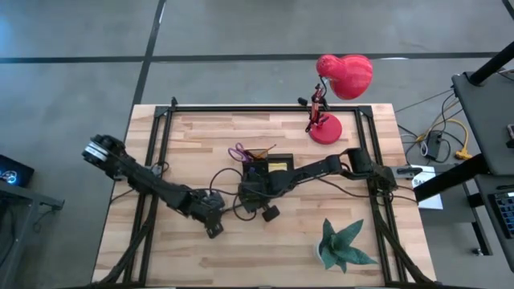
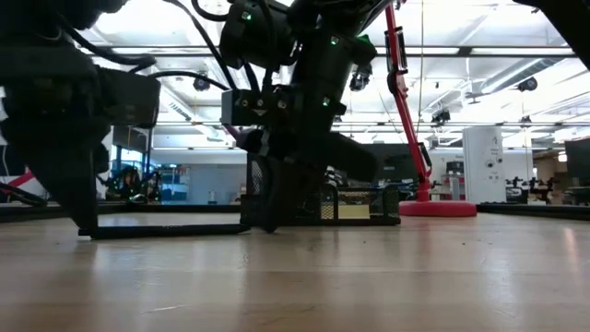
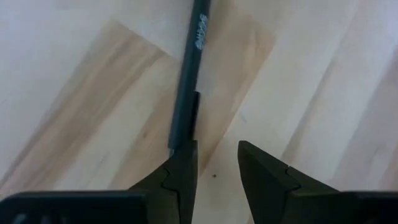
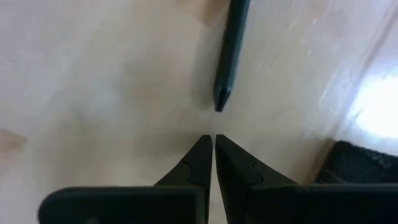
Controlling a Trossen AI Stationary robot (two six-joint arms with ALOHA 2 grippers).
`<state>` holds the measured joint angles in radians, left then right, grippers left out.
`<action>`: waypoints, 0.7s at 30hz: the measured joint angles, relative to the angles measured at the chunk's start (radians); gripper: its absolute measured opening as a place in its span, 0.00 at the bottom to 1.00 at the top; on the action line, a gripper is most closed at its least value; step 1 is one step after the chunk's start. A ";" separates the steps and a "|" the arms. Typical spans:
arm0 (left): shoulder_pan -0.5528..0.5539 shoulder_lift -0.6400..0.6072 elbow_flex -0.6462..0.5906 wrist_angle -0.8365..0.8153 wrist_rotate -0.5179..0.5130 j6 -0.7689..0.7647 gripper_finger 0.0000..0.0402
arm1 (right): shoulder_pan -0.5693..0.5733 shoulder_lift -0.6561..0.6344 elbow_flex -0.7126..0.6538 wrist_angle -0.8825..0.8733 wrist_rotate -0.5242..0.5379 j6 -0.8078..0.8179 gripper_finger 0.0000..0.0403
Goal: Pick and place office supplies into organizer
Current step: Put the black pen into the black desk organizer
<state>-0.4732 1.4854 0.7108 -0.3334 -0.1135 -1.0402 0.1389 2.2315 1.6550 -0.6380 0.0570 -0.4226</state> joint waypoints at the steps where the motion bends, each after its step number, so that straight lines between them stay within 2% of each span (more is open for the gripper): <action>1: 0.006 -0.008 0.006 -0.012 0.000 -0.001 0.25 | -0.002 -0.001 0.003 -0.007 -0.011 0.003 0.03; 4: 0.024 -0.034 0.043 -0.070 -0.020 0.000 0.25 | -0.002 -0.003 0.005 -0.020 -0.036 0.019 0.03; 7: 0.041 -0.049 0.076 -0.202 -0.066 0.030 0.25 | -0.002 -0.003 0.005 -0.025 -0.042 0.028 0.03; 12: 0.060 -0.043 0.087 -0.247 -0.061 0.081 0.27 | -0.002 -0.003 0.005 -0.028 -0.064 0.029 0.03; 16: 0.069 -0.027 0.090 -0.248 0.002 0.078 0.35 | -0.002 -0.003 0.005 -0.030 -0.066 0.031 0.03; 21: 0.078 -0.017 0.106 -0.243 0.029 0.100 0.48 | -0.002 -0.003 0.005 -0.035 -0.066 0.031 0.03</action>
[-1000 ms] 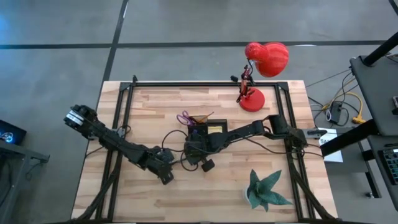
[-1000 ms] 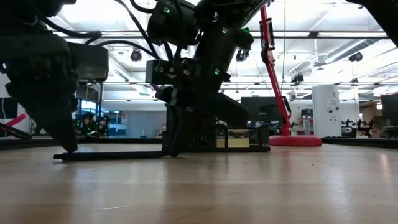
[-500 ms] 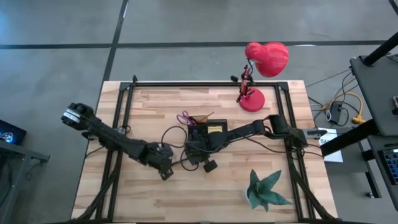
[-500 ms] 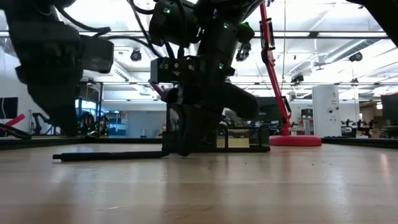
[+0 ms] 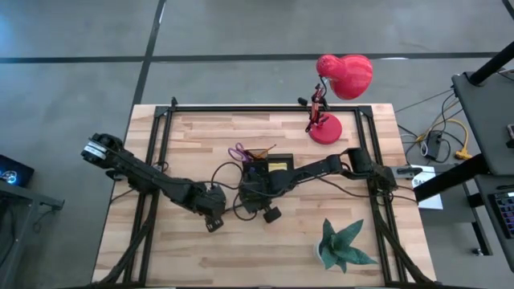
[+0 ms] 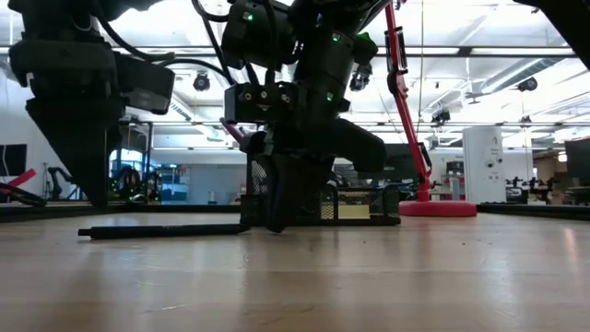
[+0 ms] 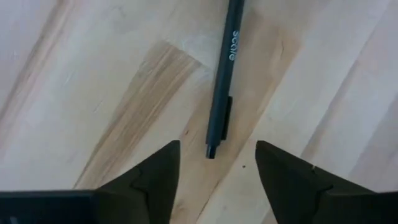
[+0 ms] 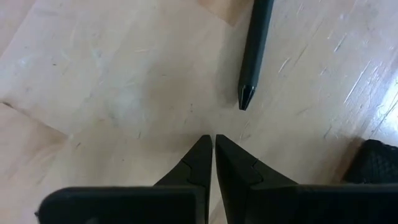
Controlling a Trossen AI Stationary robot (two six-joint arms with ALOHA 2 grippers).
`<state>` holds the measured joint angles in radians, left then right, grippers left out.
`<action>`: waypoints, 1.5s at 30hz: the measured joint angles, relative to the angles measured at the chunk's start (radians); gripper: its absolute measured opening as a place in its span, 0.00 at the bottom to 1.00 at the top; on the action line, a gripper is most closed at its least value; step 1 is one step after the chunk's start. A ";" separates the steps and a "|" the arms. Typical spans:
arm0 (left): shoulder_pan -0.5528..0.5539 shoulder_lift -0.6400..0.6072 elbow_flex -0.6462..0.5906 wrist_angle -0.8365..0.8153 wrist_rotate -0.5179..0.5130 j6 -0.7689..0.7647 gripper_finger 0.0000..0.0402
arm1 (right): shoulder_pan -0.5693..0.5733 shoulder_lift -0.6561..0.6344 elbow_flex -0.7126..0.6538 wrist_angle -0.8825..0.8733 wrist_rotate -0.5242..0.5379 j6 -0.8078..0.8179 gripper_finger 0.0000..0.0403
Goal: Pick and place office supplies into organizer
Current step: Put the black pen into the black desk organizer
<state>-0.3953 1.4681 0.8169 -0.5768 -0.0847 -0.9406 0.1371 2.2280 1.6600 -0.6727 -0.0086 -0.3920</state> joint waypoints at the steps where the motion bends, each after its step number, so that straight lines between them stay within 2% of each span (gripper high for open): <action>1: 0.003 0.000 -0.001 -0.001 0.002 0.004 0.49 | 0.000 0.000 0.000 -0.002 0.000 0.000 0.03; 6: 0.017 0.001 -0.011 0.002 0.001 0.012 0.51 | 0.000 0.000 0.002 -0.006 0.001 -0.003 0.03; 17: 0.016 0.001 -0.023 0.090 0.002 0.032 0.43 | -0.003 -0.005 0.112 -0.028 0.011 0.045 0.03; 45: 0.016 0.002 -0.039 0.098 -0.001 0.031 0.43 | -0.013 0.049 0.090 0.036 -0.012 0.118 0.03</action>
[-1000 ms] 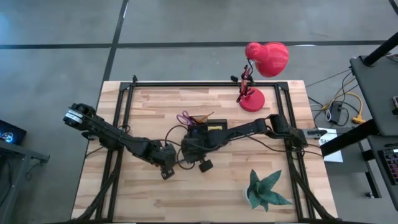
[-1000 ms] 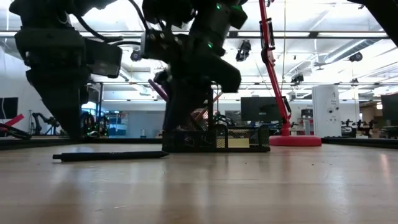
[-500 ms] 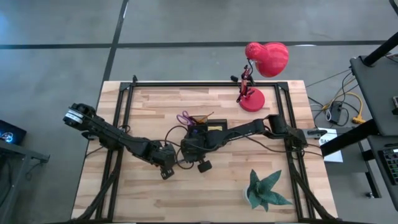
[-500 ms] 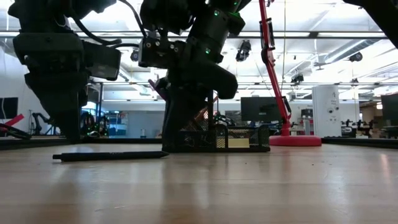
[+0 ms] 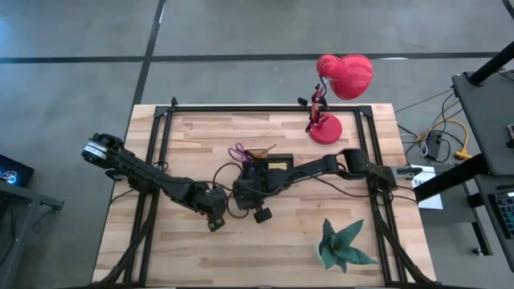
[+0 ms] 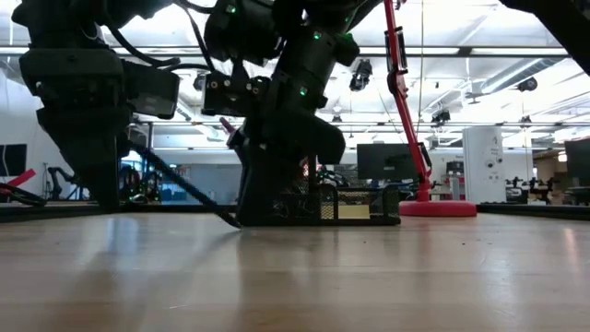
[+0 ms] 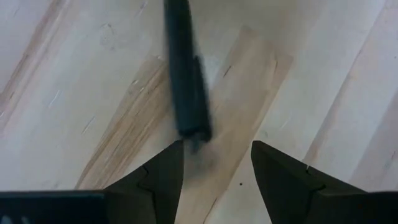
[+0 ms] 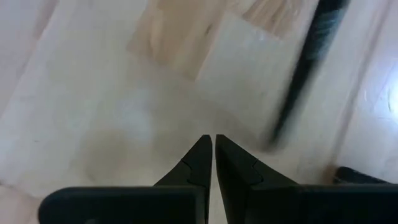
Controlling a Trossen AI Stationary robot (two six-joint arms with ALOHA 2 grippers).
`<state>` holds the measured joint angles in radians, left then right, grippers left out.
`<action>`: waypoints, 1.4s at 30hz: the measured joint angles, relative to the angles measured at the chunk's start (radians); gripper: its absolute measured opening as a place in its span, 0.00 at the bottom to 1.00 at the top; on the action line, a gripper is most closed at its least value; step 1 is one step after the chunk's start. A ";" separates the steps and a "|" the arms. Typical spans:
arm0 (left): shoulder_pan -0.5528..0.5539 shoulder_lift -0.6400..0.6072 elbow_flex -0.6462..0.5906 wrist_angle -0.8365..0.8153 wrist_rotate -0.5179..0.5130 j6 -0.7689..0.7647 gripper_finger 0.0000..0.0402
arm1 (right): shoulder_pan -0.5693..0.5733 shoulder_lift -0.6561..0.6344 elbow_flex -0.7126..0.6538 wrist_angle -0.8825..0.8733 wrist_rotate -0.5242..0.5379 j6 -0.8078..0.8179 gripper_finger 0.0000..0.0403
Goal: Pick and place office supplies into organizer
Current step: Put the black pen into the black desk organizer
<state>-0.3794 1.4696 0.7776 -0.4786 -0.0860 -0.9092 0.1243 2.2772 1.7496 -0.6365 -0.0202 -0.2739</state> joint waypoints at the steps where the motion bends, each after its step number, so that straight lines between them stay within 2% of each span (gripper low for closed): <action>1: 0.000 0.000 0.000 -0.001 0.000 0.000 0.43 | -0.003 0.000 0.000 -0.001 0.001 0.000 0.03; 6: 0.000 0.000 0.000 0.000 0.000 0.000 0.43 | -0.008 -0.002 0.005 -0.015 0.032 0.002 0.03; 12: 0.000 0.000 0.000 0.000 -0.008 0.001 0.43 | -0.016 -0.010 0.056 -0.016 0.200 -0.045 0.03; 18: 0.000 0.000 0.000 -0.002 -0.020 0.009 0.43 | -0.060 -0.011 0.062 0.015 0.127 -0.174 0.03; 24: 0.000 0.000 0.000 -0.002 -0.020 0.010 0.43 | -0.074 -0.011 0.044 -0.012 0.087 -0.183 0.03; 28: 0.000 0.000 0.000 -0.002 -0.030 0.051 0.43 | -0.072 -0.006 0.037 0.047 0.050 -0.199 0.03; 42: -0.020 -0.053 -0.036 -0.009 0.003 0.051 0.43 | -0.042 0.029 0.047 0.083 0.077 -0.310 0.04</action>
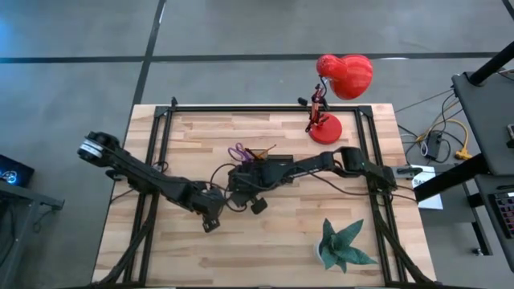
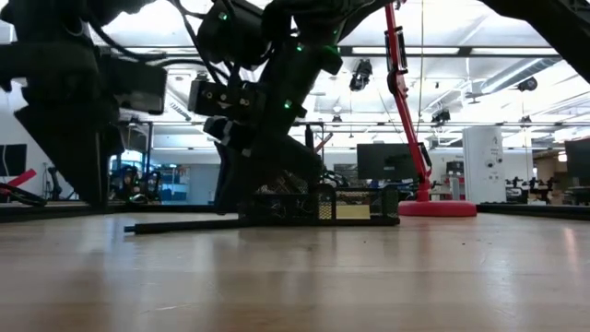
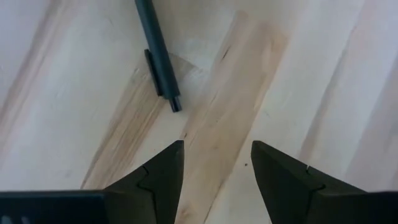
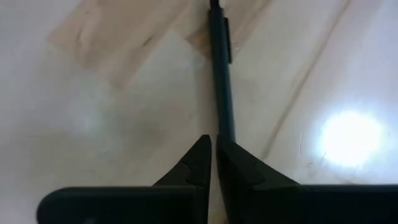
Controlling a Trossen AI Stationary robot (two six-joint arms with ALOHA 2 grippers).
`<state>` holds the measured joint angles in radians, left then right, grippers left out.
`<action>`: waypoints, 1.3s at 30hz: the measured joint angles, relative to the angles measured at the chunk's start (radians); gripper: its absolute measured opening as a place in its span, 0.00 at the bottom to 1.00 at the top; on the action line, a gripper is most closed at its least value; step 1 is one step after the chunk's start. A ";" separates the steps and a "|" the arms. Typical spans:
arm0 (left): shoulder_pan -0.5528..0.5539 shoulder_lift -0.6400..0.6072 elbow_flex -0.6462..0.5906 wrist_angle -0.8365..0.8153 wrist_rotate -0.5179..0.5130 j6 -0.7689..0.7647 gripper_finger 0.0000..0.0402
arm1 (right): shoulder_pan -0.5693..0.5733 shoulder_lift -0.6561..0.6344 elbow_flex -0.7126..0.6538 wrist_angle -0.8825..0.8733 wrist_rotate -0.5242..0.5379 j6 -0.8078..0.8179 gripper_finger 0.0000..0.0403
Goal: Pick and place office supplies into organizer
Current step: Put the black pen into the black desk organizer
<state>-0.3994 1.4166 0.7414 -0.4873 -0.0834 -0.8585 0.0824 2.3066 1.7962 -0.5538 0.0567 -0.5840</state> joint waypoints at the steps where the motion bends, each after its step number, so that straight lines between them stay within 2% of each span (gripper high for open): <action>1: 0.000 -0.009 -0.002 -0.001 0.000 0.000 0.43 | 0.005 0.000 0.002 0.000 0.011 -0.002 0.05; 7: -0.019 -0.107 -0.018 -0.029 -0.002 0.000 0.43 | 0.035 0.000 0.043 -0.003 0.078 -0.003 0.21; 12: -0.077 -0.219 -0.037 -0.126 -0.062 0.000 0.43 | 0.045 -0.001 0.076 -0.009 0.074 0.003 0.38; 16: -0.139 -0.304 -0.043 -0.205 -0.102 -0.003 0.43 | 0.041 -0.001 0.058 -0.013 0.027 0.001 0.45; 19: -0.174 -0.357 -0.046 -0.231 -0.103 -0.003 0.43 | 0.031 0.003 0.046 -0.014 -0.037 0.015 0.47; 26: -0.237 -0.457 -0.046 -0.268 -0.080 0.001 0.43 | -0.002 0.006 0.045 0.032 -0.029 0.011 0.48; 31: -0.241 -0.525 -0.039 -0.256 -0.028 -0.014 0.43 | -0.021 0.022 0.037 0.028 -0.061 0.052 0.47; 39: -0.241 -0.603 -0.001 -0.256 -0.023 -0.025 0.43 | -0.024 0.066 0.039 0.056 -0.095 0.068 0.47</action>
<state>-0.6407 0.8133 0.7403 -0.7429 -0.1060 -0.8837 0.0588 2.3728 1.8351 -0.4983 -0.0385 -0.5164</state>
